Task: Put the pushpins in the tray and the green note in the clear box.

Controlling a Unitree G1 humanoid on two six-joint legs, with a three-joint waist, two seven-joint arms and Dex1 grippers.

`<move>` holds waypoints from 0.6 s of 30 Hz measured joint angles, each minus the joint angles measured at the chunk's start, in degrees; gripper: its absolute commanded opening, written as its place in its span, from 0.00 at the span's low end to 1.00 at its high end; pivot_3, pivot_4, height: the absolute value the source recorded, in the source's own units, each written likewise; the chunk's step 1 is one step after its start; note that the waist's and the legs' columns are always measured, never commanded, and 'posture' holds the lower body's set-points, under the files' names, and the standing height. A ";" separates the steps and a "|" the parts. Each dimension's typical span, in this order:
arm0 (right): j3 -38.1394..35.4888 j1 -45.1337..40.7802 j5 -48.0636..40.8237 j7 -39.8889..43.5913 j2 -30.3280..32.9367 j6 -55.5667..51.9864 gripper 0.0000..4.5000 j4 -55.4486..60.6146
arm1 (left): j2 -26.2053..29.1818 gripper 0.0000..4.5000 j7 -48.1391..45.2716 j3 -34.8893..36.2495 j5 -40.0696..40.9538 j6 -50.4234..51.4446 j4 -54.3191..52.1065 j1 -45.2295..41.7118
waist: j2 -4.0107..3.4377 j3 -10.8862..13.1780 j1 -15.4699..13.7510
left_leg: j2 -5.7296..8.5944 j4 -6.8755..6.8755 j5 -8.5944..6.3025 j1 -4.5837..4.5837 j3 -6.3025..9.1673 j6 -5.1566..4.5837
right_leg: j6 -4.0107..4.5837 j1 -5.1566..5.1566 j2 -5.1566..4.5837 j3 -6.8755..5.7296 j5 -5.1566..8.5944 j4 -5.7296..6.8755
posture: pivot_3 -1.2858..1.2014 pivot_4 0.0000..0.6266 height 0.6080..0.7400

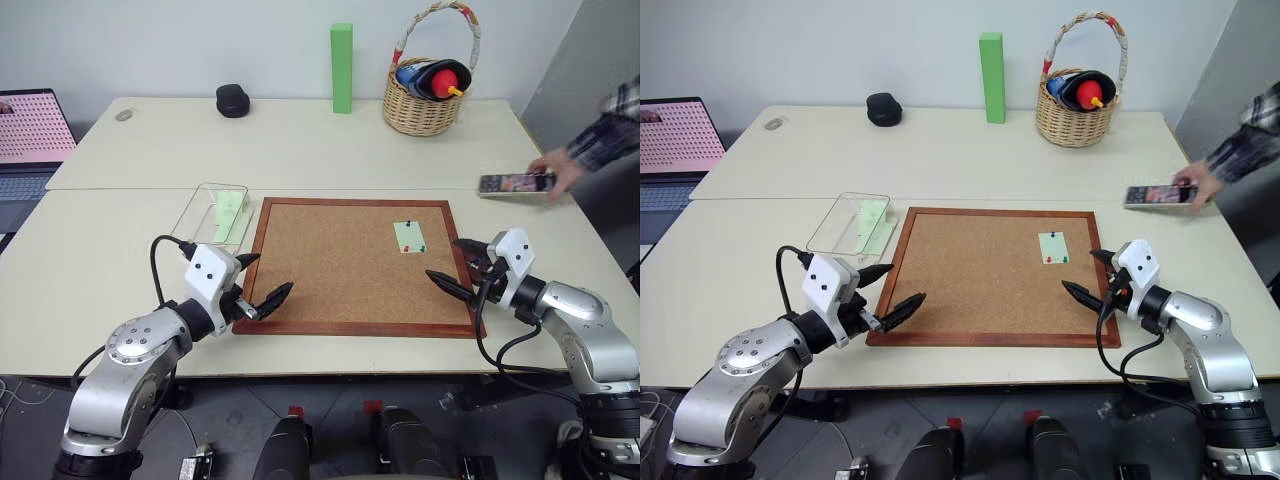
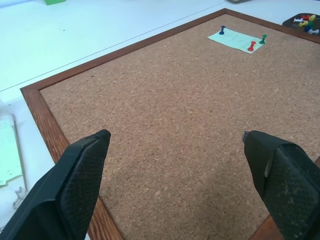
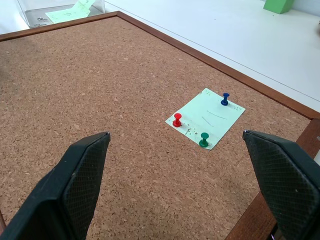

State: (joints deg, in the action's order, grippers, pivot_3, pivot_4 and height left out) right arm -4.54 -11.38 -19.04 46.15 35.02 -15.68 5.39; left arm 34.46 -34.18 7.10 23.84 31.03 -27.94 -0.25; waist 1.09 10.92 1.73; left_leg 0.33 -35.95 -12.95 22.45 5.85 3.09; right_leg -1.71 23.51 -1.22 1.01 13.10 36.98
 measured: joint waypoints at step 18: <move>0.25 -0.32 -0.07 0.19 -0.06 0.06 1.00 -0.38 | 1.26 1.00 0.56 -0.13 0.15 2.60 0.06 -3.15 | 0.00 0.00 0.00 | 0.00 -0.01 0.00 0.00 0.00 0.00 | -0.01 0.00 0.00 0.00 -0.01 0.01 | 0.52 0.24 1.00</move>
State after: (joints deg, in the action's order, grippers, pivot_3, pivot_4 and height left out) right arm -4.29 -11.70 -19.11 46.34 34.97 -15.63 5.00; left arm 35.72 -33.62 6.97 23.99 33.63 -27.87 -3.41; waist 1.09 10.92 1.73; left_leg 0.33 -35.95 -12.95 22.44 5.85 3.09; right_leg -1.72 23.51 -1.22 1.02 13.09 36.99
